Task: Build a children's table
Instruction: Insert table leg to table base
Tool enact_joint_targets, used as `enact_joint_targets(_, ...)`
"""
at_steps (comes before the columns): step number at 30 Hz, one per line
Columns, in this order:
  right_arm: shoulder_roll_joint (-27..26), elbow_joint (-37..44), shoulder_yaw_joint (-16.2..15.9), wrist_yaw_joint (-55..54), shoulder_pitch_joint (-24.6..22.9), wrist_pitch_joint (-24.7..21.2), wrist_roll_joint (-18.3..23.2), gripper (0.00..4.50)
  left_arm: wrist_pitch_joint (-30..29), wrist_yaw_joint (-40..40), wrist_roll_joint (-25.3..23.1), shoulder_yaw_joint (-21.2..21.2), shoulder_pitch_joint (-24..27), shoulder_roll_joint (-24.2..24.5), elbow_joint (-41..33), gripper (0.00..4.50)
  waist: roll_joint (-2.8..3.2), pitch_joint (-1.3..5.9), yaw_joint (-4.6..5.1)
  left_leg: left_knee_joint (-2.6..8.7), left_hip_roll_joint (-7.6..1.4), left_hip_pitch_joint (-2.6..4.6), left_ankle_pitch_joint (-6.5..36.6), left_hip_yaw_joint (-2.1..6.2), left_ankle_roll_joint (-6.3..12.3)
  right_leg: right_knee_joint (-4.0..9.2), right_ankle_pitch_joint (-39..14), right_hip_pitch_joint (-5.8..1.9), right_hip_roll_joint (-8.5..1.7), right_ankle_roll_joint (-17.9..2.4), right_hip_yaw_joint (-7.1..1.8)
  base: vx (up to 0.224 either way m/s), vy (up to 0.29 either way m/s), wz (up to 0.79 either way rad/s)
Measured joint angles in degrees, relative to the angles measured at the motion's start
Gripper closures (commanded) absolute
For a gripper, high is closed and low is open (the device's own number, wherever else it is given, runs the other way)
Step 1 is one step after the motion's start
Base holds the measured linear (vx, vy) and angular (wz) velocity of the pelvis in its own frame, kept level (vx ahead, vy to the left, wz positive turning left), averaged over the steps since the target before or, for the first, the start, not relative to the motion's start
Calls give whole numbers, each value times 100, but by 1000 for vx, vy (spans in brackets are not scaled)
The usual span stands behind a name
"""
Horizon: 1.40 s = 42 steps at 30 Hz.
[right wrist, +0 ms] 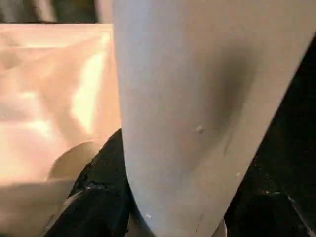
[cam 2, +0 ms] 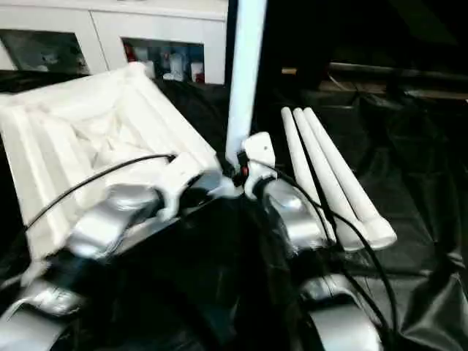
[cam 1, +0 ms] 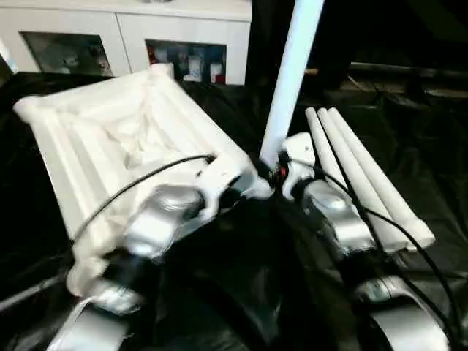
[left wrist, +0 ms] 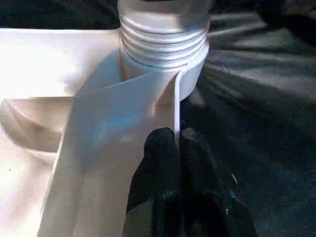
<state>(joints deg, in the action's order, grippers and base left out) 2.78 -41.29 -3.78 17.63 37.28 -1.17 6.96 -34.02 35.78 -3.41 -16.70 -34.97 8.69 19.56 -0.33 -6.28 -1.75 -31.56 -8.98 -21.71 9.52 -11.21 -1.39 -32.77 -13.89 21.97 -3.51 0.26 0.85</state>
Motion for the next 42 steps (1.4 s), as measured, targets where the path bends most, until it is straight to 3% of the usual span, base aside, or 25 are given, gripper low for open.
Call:
enact_joint_targets(10,-163,-402,78,-274,293,-78,-115,259,-248,-270,-138,13,-97,-126,70,450,35,-21,-8,21,14,22,2,10,3,128,-3,-2,-7,4,3,0,0,0)
enact_joint_targets(15,-179,-431,116,-274,322,-78,-193,259,-252,-277,-145,25,-138,-150,135,450,31,-24,-22,124,82,58,2,8,3,197,-3,-2,-63,5,5,0,0,0)
enact_joint_targets(18,-222,-491,217,-269,342,-95,-172,189,-253,-273,-145,28,-157,-153,135,450,32,-24,-24,130,109,67,3,8,4,201,-7,-2,-90,12,3,0,0,0)
enact_joint_targets(29,-227,-773,400,19,298,-170,-54,97,-97,-65,-134,53,-172,-84,73,450,83,-81,-40,137,111,44,3,-8,5,229,-29,20,-96,44,-8,0,0,0)
enact_joint_targets(33,-136,-518,390,400,220,-221,-36,74,-11,90,-131,43,-154,15,-17,450,77,-87,-46,138,110,3,3,-21,6,218,21,59,-96,-33,-11,0,0,0)
enact_joint_targets(35,-9,-195,340,702,76,-276,-33,49,172,242,-95,33,-85,121,-140,450,67,-92,-63,134,110,-64,-8,-48,21,196,150,92,-106,-136,-17,0,0,0)
enact_joint_targets(36,40,-91,317,817,48,-328,-36,38,223,299,-81,30,-66,156,-178,450,67,-93,-65,128,108,-69,-82,-76,129,183,324,105,-119,-165,-16,0,0,0)
enact_joint_targets(42,603,1079,-16,1691,-453,-826,39,38,577,817,60,13,191,445,-523,450,73,-98,-173,159,85,-100,-105,-113,131,161,425,156,-139,0,1,18,-12,1)
